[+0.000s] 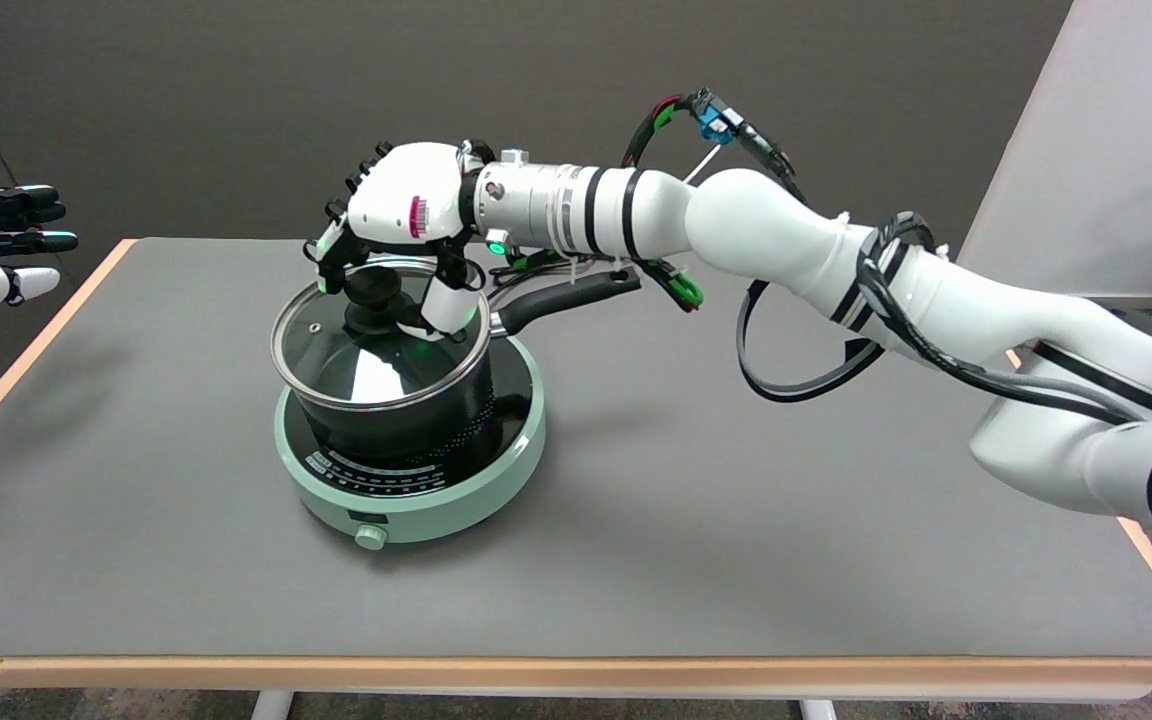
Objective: Pick up the pot lid.
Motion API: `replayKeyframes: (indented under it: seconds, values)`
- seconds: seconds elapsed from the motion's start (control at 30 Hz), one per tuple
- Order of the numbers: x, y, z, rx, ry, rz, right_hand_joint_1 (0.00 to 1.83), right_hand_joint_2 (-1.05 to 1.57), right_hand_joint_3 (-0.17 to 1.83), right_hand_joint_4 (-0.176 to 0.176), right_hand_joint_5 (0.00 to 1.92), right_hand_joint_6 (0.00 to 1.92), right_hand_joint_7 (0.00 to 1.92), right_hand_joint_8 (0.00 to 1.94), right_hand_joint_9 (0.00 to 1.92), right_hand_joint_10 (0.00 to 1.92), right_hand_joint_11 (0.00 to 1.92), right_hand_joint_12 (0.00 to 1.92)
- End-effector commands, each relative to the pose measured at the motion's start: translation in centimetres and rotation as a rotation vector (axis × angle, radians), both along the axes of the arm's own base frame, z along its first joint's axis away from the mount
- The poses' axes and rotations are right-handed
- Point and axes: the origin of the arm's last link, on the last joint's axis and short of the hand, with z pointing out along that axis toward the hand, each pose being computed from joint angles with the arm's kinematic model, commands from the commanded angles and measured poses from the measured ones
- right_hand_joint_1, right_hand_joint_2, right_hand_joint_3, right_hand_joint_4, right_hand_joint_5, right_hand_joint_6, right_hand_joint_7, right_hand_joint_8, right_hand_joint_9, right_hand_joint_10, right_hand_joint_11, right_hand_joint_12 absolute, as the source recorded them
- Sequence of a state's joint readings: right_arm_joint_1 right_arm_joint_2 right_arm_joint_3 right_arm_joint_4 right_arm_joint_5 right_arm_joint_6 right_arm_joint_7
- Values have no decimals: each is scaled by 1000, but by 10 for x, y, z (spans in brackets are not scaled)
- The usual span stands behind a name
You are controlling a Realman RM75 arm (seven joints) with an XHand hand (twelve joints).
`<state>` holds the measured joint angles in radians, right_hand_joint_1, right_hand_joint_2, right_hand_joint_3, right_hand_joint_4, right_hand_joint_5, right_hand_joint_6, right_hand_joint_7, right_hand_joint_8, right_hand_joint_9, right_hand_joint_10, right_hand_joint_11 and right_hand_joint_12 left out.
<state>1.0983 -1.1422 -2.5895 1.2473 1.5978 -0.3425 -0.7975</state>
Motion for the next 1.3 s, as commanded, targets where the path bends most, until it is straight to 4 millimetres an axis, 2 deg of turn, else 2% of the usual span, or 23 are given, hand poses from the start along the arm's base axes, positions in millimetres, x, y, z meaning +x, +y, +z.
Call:
replayKeyframes:
  seconds: [0.03, 1.07, 1.13, 1.3]
  values:
    - [-4, -2, 3, -13, -3, -11, 972, 590, 936, 176, 657, 425, 767, 269, 750, 522, 496, 985]
    - [-5, -6, -1, -21, -30, -27, 905, 668, 896, 176, 698, 563, 848, 360, 793, 584, 525, 1008]
    - [-5, -6, -1, -22, -31, -28, 844, 668, 949, 176, 683, 593, 837, 391, 785, 613, 531, 997]
    - [-8, -8, -3, -25, -30, -37, 843, 670, 950, 176, 683, 593, 841, 395, 788, 618, 535, 1003]
